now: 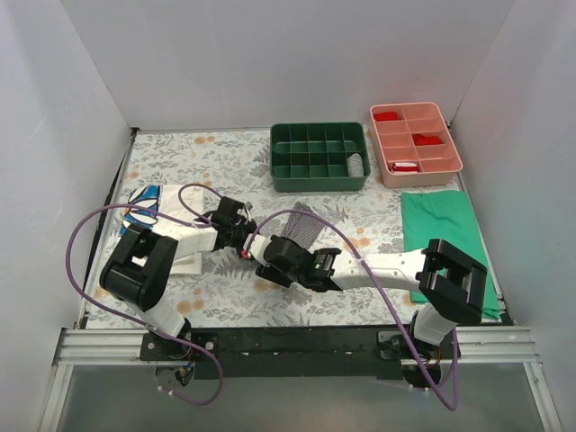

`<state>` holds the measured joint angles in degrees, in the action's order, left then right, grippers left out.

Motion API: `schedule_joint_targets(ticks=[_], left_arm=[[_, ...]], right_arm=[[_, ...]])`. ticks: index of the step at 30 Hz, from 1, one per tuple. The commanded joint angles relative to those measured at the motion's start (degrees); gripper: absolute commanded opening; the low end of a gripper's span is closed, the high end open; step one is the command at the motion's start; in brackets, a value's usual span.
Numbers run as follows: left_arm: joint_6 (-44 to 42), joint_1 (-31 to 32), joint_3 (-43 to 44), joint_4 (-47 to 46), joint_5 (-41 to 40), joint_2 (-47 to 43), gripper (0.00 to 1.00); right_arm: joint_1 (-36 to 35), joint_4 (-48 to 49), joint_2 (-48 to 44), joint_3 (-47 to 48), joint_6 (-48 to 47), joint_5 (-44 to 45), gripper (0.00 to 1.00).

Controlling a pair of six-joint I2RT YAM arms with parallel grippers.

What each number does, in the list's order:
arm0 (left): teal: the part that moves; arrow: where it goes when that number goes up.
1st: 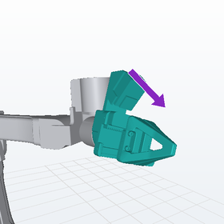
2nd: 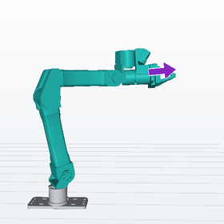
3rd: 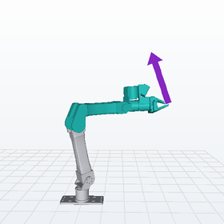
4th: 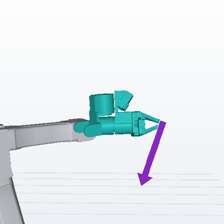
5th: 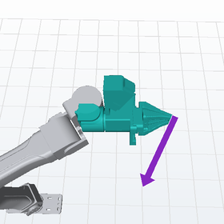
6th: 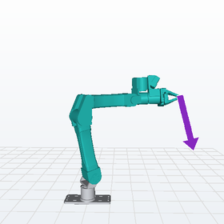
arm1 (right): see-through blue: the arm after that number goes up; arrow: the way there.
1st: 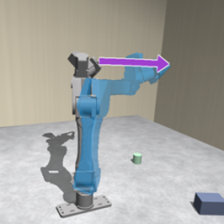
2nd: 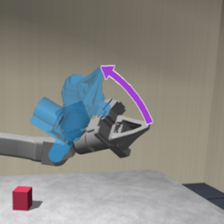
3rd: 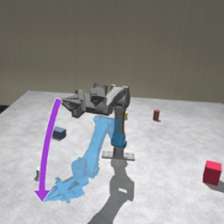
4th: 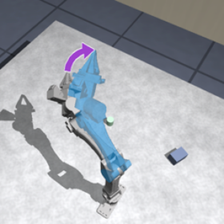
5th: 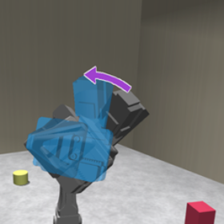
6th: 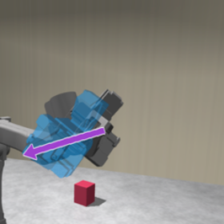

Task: Roll the underwear
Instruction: Roll the underwear to the center of the board.

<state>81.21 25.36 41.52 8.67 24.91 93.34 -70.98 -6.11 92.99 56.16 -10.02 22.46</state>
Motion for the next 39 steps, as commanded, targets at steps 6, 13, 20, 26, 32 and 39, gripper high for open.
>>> schedule_joint_targets(ticks=[6, 13, 20, 26, 32, 39], left_arm=[[-3.2, 0.4, 0.4, 8.5, -6.3, 3.6, 0.0], [-3.2, 0.4, 0.9, 8.6, -5.6, 4.1, 0.0], [-3.4, 0.4, 0.9, 8.8, -5.4, 4.1, 0.0], [-3.4, 0.4, 0.6, 8.5, -5.1, 4.4, 0.0], [-3.6, 0.4, 0.6, 8.2, -4.6, 4.6, 0.0], [-4.0, 0.4, 0.6, 8.1, -4.7, 4.7, 0.0]], right_arm=[[-1.4, -1.2, 0.9, 2.5, -2.0, -3.1, 0.67], [-1.3, -0.5, 4.3, 2.7, -3.2, -3.0, 0.68], [0.0, 0.7, 7.4, 2.4, -3.1, -1.5, 0.69], [2.6, 1.5, 7.9, 0.9, -2.0, -3.1, 0.66], [4.8, 1.3, 7.7, -0.2, -1.3, -5.7, 0.6], [5.2, 1.0, 9.4, -1.1, -0.5, -8.9, 0.52]])
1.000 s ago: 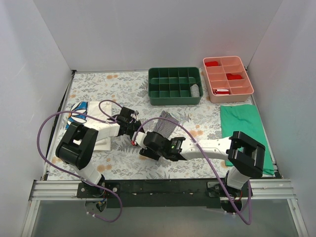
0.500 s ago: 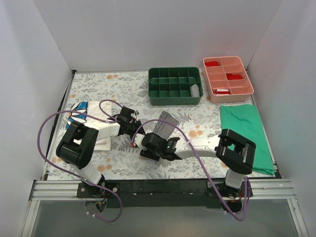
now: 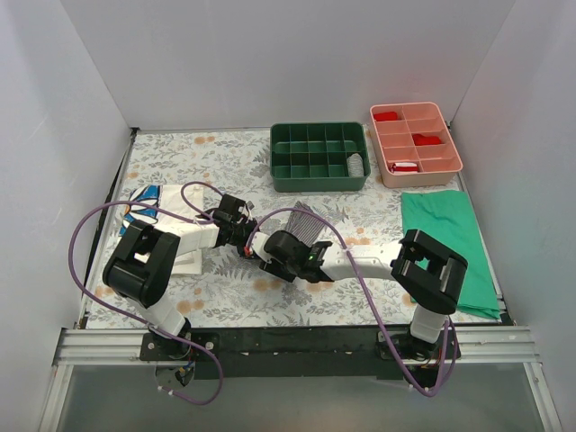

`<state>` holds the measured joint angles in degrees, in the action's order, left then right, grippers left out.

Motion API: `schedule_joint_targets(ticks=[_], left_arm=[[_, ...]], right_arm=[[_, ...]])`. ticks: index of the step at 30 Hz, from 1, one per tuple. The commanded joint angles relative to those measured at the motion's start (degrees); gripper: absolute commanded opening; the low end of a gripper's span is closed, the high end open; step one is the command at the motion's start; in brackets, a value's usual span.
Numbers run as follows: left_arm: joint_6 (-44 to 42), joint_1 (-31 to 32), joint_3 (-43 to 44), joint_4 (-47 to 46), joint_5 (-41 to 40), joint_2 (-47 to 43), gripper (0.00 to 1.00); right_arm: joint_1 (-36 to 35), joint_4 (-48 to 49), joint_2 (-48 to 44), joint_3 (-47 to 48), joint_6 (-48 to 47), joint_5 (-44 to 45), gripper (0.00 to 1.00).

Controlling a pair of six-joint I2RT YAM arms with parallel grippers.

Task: Roll the underwear
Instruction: Roll the underwear to the center of the board.

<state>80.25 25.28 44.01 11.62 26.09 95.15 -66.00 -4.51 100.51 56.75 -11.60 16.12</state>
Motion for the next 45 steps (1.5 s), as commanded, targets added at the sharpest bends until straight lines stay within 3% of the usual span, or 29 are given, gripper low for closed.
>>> schedule_joint_targets(ticks=[1, 4, 9, 16, 20, 21, 24, 28, 34, 42, 45], left_arm=[[-3.0, 0.5, -1.9, 5.0, -5.9, 3.0, 0.0], [-3.0, 0.5, -2.0, 5.0, -5.8, 3.1, 0.0], [-3.3, 0.4, -1.4, 5.1, -5.5, 3.3, 0.02], [-3.9, 0.4, -0.6, 5.8, -6.7, 2.1, 0.18], [-3.6, 0.4, -0.4, 6.2, -8.2, -0.2, 0.37], [-3.3, 0.3, -0.3, 6.5, -8.8, -0.9, 0.52], [-2.2, 0.0, -0.6, 6.5, -10.8, -4.3, 0.71], [-1.1, -0.7, -0.8, 7.5, -13.2, -8.7, 0.8], [-0.3, -1.4, -2.7, 8.1, -15.4, -12.1, 0.81], [1.8, -1.6, -5.6, 7.2, -17.9, -17.0, 0.81], [2.0, -1.6, -6.6, 6.1, -18.2, -20.3, 0.81]], right_arm=[[0.3, -0.7, 1.9, -1.9, 1.2, -3.5, 0.51], [0.3, -0.9, 2.2, -2.2, 1.8, -4.7, 0.42], [0.7, -1.6, 2.8, -3.0, 3.9, -8.7, 0.34], [2.9, -1.1, 3.7, -4.5, 7.8, -21.9, 0.3], [4.8, 0.0, 3.8, -5.0, 9.7, -30.3, 0.28], [5.2, 0.3, 4.1, -4.9, 10.0, -31.8, 0.23], [6.5, 0.7, 4.7, -4.7, 11.2, -36.1, 0.22], [8.5, 6.0, 3.4, -8.2, 15.6, -40.8, 0.22], [10.7, 12.9, 1.4, -11.8, 20.9, -45.7, 0.22], [12.9, 15.4, 1.3, -13.2, 26.8, -46.8, 0.21], [14.2, 15.4, 1.8, -13.5, 30.8, -47.7, 0.17]])
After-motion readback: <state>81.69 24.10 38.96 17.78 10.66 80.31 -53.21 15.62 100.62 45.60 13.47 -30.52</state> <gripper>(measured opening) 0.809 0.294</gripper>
